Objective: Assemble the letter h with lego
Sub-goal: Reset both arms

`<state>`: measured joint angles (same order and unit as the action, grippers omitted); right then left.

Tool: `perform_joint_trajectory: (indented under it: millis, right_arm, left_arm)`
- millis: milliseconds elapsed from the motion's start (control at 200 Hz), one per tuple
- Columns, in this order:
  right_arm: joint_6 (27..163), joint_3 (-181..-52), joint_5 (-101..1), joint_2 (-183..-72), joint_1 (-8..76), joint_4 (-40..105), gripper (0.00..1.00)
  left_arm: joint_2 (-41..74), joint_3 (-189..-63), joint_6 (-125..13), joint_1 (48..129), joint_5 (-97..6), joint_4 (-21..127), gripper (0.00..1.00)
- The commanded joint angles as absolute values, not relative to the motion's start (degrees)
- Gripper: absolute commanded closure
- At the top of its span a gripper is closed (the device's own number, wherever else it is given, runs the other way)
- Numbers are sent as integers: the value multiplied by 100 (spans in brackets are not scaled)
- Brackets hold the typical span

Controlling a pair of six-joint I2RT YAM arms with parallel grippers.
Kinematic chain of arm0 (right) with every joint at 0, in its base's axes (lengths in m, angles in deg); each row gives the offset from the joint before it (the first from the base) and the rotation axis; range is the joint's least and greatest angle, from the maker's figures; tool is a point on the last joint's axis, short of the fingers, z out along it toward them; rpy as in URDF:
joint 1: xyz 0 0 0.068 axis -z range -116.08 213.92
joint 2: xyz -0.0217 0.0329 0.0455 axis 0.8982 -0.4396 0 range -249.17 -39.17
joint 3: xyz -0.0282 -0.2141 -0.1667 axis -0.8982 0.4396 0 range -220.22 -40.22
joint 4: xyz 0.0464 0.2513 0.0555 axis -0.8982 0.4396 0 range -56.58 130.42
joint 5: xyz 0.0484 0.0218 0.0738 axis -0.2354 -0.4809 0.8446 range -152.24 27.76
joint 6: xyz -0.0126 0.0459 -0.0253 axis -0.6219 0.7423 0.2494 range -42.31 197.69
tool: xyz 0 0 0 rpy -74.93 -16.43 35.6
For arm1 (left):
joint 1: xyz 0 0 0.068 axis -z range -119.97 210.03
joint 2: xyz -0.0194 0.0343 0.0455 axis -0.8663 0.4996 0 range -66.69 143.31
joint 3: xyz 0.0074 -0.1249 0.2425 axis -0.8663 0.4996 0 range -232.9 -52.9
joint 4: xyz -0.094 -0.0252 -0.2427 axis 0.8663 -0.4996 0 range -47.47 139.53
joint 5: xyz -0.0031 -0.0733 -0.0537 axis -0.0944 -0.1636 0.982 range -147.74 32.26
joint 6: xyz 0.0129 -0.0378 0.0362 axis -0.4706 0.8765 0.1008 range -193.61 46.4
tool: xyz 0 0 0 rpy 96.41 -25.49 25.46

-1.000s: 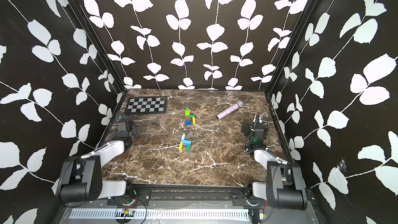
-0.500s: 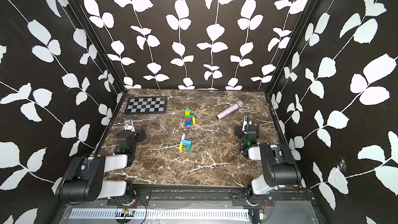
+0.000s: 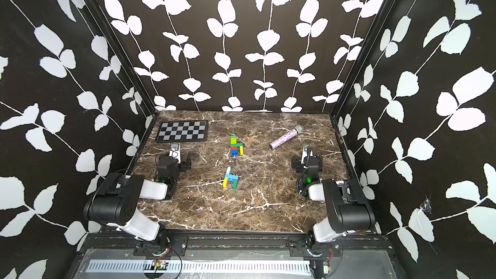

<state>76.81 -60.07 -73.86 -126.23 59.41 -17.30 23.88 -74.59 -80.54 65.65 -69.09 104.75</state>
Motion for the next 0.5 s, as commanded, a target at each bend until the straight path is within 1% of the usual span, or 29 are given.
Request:
perform_joint_trajectory:
  millis: [0,70,155,495]
  right_arm:
    - [7640,-6252,-7488,-12676,5951,-1654,0]
    - [7808,-6368,-6924,-12676,6254,-1428,1]
    - [7787,-6354,-6950,-12680,6243,-1469,1]
    - [7779,-6328,-6977,-12646,6235,-1474,1]
  left_arm:
    - [2286,-7632,-7953,6297,-6432,10093,1]
    - [2217,-7664,-7932,6301,-6421,9875,1]
    - [2251,-7609,-7953,6306,-6413,10071,1]
    - [2208,-7612,-7945,6306,-6414,9972,1]
